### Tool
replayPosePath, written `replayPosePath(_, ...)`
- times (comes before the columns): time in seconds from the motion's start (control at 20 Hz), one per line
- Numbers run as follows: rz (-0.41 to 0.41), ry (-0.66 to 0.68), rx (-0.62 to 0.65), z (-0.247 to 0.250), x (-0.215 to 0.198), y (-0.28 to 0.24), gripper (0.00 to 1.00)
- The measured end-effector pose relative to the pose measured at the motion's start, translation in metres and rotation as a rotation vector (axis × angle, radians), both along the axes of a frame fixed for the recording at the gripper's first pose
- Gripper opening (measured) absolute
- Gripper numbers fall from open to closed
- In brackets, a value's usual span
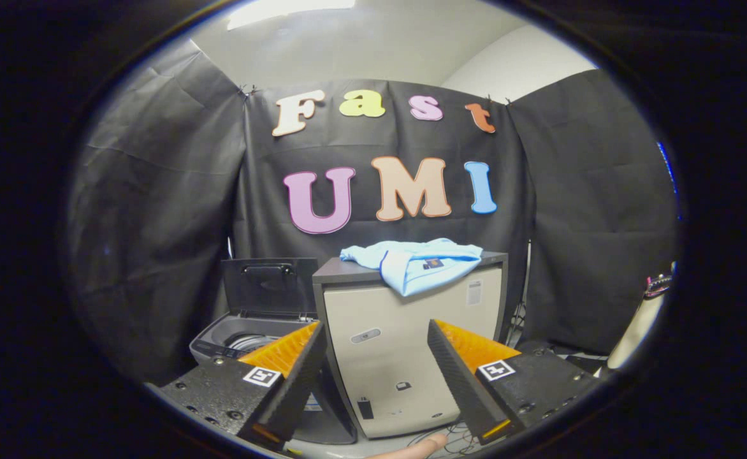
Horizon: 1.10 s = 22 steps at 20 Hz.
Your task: Put the clothes into the washing machine and then close the washing machine lid.
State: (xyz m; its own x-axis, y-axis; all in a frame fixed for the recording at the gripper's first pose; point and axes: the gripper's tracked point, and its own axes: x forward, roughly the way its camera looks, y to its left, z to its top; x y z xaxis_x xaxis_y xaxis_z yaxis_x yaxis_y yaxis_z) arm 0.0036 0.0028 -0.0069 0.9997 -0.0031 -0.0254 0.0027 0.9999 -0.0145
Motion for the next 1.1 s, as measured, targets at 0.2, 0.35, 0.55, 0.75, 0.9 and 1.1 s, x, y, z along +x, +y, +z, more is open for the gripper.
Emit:
replayPosePath(0.2,-0.021,0.007,-0.005,0.006,0.006,-0.006,0.97)
replayPosePath(0.35,-0.034,-0.004,-0.018,0.016,0.011,-0.009,0.97)
replayPosePath(0.55,-0.050,-0.017,-0.023,0.031,0.025,-0.017,0.97)
replayPosePath(0.75,-0.074,-0.012,-0.056,0.052,0.053,-0.028,0.97)
replayPosePath(0.9,-0.077,-0.005,-0.059,0.073,0.082,-0.031,0.97)
replayPosePath(1.1,-0.072,0.020,-0.079,0.094,0.140,-0.040,0.97)
